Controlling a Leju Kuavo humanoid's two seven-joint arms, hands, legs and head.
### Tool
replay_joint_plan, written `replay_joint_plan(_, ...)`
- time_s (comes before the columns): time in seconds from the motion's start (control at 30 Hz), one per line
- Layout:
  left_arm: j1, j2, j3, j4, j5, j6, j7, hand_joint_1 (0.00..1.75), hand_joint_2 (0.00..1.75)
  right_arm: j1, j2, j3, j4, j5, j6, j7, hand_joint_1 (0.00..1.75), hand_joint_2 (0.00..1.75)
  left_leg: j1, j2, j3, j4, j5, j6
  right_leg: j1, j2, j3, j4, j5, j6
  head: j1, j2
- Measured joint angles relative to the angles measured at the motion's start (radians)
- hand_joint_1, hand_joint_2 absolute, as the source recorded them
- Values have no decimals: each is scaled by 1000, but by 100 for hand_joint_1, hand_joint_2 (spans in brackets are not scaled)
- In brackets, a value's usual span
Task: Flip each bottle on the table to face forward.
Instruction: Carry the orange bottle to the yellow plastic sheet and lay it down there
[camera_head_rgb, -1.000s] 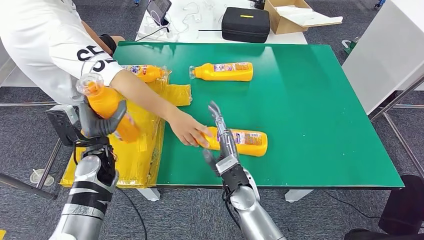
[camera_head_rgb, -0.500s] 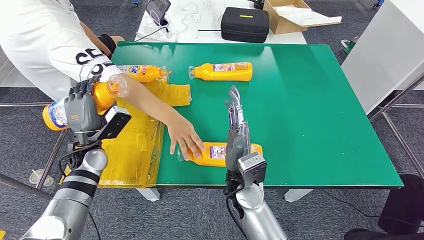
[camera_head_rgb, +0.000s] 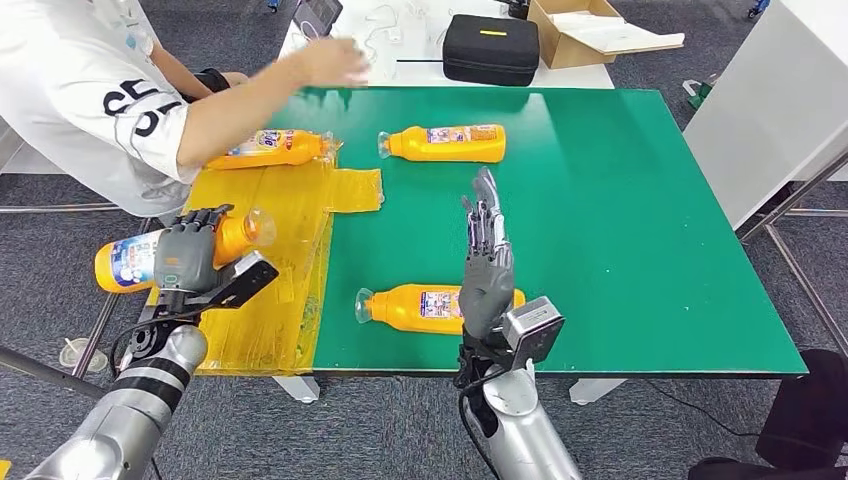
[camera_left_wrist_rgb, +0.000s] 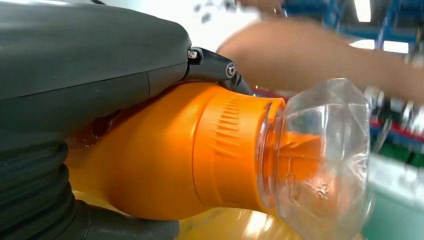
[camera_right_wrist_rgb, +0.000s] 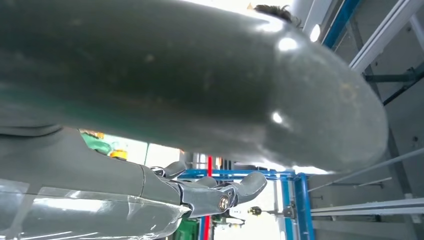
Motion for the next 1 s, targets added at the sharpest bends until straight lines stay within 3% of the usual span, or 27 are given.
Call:
replay_joint_plan(0.87,-16,3,-144,123,-79,-350,-51,175,175,-23,16,-13,67,-43,53,41,0,0,0,-2,1,0,0,0,0,-1,2,0,0,0,0,0)
replay_joint_plan(0.9,-17,3,-146,124,-79,-353,-51,168,175,-24,17,-13,70,-43,53,41,0,0,0,-2,1,0,0,0,0,-1,2,0,0,0,0,0)
replay_joint_plan(1.0,-26,5,-152,127,-71,-388,-53,42,175,-26,20,-15,80,-43,56,43,0,0,0,-2,1,0,0,0,0,-1,3,0,0,0,0,0)
